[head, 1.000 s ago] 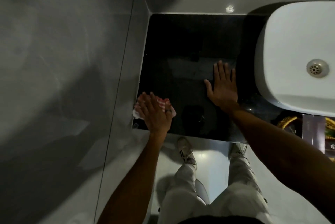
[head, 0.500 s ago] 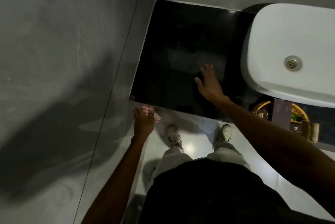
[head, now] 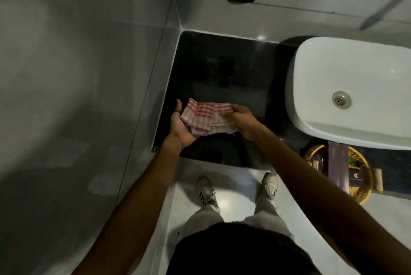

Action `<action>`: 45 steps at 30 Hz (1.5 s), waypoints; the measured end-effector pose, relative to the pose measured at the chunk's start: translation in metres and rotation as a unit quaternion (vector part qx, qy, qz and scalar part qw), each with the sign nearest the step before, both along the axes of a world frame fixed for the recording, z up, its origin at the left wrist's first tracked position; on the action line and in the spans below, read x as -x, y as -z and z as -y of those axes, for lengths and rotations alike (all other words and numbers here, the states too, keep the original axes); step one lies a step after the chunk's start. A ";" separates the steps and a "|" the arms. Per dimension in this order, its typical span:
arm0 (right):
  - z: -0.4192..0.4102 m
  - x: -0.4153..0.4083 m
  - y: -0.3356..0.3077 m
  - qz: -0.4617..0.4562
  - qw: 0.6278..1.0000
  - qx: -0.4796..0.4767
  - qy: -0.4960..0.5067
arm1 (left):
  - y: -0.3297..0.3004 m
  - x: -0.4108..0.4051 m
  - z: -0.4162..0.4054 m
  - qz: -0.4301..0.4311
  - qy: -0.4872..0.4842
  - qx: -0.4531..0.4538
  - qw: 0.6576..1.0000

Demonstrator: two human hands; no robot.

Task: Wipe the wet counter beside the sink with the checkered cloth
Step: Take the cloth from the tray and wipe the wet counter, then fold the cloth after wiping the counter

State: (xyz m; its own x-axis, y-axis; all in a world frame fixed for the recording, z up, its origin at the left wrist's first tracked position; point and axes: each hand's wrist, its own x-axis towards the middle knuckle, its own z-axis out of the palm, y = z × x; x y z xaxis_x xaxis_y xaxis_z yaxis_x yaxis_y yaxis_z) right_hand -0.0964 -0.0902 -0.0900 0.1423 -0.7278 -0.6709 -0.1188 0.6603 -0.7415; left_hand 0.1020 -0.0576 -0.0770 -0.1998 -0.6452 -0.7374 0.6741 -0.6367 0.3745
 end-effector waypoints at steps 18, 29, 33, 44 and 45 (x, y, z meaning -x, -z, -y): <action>-0.072 0.121 -0.033 -0.565 0.648 0.461 -0.220 | 0.007 0.120 -0.062 0.778 0.269 0.387 0.416; -0.221 0.344 -0.020 -0.636 0.754 0.144 -0.080 | 0.011 0.333 -0.144 0.657 0.529 0.374 0.384; -0.209 0.373 -0.015 -0.508 0.853 0.091 -0.072 | 0.000 0.356 -0.145 0.622 0.535 0.305 0.484; -0.148 0.211 -0.019 -0.298 0.917 0.173 -0.201 | -0.028 0.170 -0.119 0.664 0.396 0.216 0.597; -0.135 0.186 -0.019 -0.289 0.919 0.172 -0.205 | -0.026 0.145 -0.108 0.665 0.393 0.214 0.598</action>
